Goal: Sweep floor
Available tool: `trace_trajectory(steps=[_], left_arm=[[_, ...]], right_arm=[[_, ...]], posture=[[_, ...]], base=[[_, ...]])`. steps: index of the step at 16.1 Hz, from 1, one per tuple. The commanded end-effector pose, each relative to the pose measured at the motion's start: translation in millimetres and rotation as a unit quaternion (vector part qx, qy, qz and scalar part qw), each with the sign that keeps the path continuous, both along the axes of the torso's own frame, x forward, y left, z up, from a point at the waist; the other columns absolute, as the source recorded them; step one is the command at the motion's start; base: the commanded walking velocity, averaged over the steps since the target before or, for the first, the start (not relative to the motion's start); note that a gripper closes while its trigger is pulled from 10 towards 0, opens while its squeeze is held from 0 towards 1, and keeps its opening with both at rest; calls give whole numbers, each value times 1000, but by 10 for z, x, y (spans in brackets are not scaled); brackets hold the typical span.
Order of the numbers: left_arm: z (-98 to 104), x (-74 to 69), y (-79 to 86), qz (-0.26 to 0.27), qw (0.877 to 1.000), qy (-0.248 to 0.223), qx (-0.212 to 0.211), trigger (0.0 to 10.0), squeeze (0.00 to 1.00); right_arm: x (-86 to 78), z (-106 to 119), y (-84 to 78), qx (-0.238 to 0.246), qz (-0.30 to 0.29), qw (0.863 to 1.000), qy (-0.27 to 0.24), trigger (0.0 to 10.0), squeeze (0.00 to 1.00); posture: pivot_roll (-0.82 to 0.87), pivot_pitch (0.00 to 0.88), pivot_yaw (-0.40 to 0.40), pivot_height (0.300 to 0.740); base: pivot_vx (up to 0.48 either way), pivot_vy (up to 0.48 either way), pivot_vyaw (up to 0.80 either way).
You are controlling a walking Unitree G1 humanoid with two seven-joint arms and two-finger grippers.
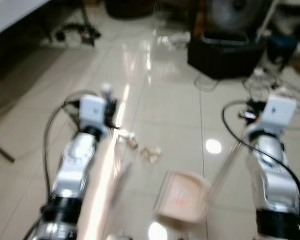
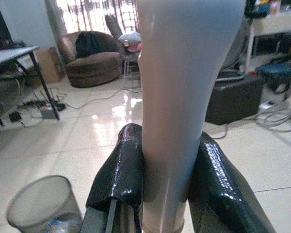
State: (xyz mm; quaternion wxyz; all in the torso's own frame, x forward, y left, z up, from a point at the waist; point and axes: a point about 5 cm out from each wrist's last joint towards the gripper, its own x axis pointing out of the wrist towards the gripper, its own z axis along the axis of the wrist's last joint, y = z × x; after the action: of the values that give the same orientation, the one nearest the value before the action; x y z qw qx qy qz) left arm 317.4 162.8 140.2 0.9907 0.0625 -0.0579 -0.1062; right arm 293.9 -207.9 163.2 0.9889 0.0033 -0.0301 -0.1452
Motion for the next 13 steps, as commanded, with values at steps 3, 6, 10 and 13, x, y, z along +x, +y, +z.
trace_trajectory(steps=[3, 6, 10, 13], left_arm=[[115, 50, -152, -26, 999, -24, -6, 10000, 0], [118, 68, -157, -24, 999, -25, -5, 10000, 0], [103, 77, -171, -24, 999, -24, -6, 10000, 0], [104, 95, -148, -20, 1000, -24, 0, 10000, 0]], right_arm=[[-31, 65, -99, -7, -22, 1000, -18, 10000, 0], [-25, 68, -119, 1, -27, 999, -23, 10000, 0], [-38, 53, -145, 19, -29, 999, -25, 10000, 0], [-8, 50, -115, 3, -13, 1000, -20, 10000, 0]], posture=[[-25, 67, 46, 740], [-29, 70, 50, 740], [-29, 71, 53, 740], [-28, 71, 52, 740]], base=[[409, 0, 0], [411, 0, 0], [418, 0, -378], [417, 0, 0]])
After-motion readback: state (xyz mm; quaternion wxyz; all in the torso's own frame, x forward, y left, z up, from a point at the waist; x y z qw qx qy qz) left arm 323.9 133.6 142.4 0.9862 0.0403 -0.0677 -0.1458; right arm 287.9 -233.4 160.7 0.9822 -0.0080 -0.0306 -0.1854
